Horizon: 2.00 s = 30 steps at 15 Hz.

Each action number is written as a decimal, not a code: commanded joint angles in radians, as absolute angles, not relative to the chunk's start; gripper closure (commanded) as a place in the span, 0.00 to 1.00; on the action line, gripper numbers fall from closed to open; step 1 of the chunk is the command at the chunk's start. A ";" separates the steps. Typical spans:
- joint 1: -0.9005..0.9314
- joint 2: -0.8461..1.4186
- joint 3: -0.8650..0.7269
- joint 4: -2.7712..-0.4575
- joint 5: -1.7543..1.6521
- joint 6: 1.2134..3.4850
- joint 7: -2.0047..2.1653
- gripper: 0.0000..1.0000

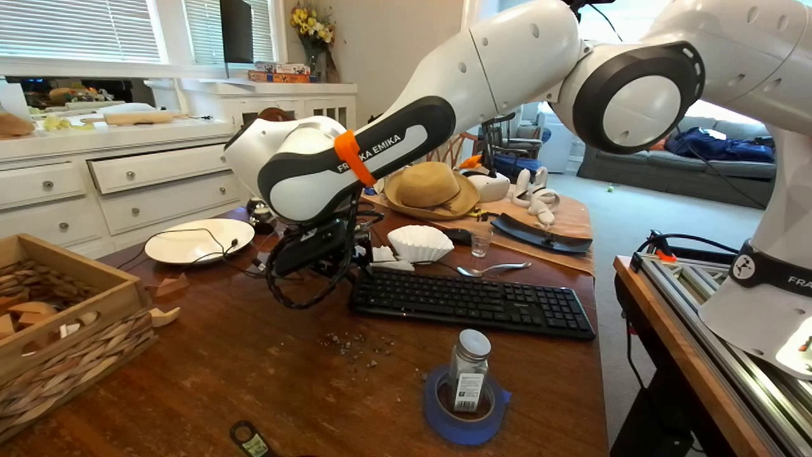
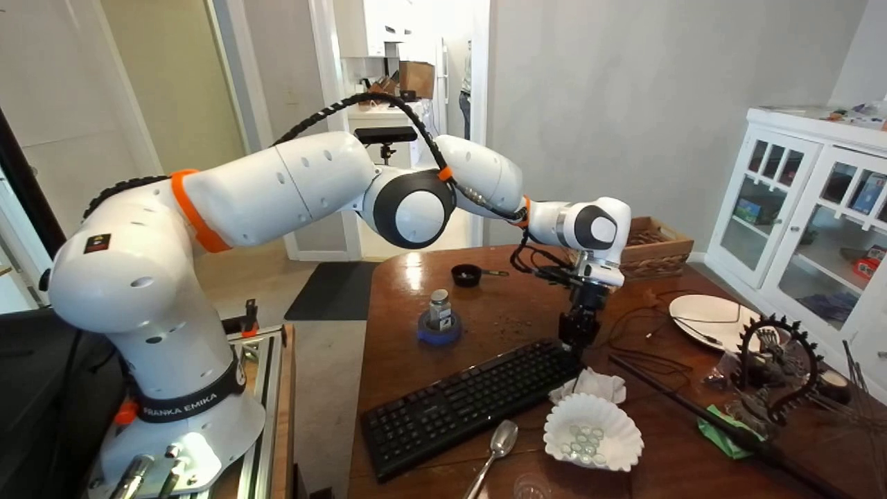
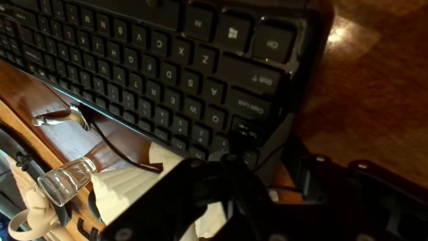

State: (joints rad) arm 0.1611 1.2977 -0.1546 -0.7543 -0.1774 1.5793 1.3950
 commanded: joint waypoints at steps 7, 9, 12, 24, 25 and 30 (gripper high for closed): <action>0.135 1.330 -0.181 -0.684 -0.180 1.496 1.391 0.54; 0.148 1.309 -0.178 -0.699 -0.187 1.518 1.376 0.47; 0.168 1.278 -0.174 -0.711 -0.195 1.534 1.345 0.25; 0.206 1.162 -0.106 -0.957 -0.224 1.572 0.887 0.00; 0.209 1.156 -0.108 -0.984 -0.240 1.588 0.848 0.00; 0.223 1.128 -0.120 -1.081 -0.292 1.582 0.790 0.00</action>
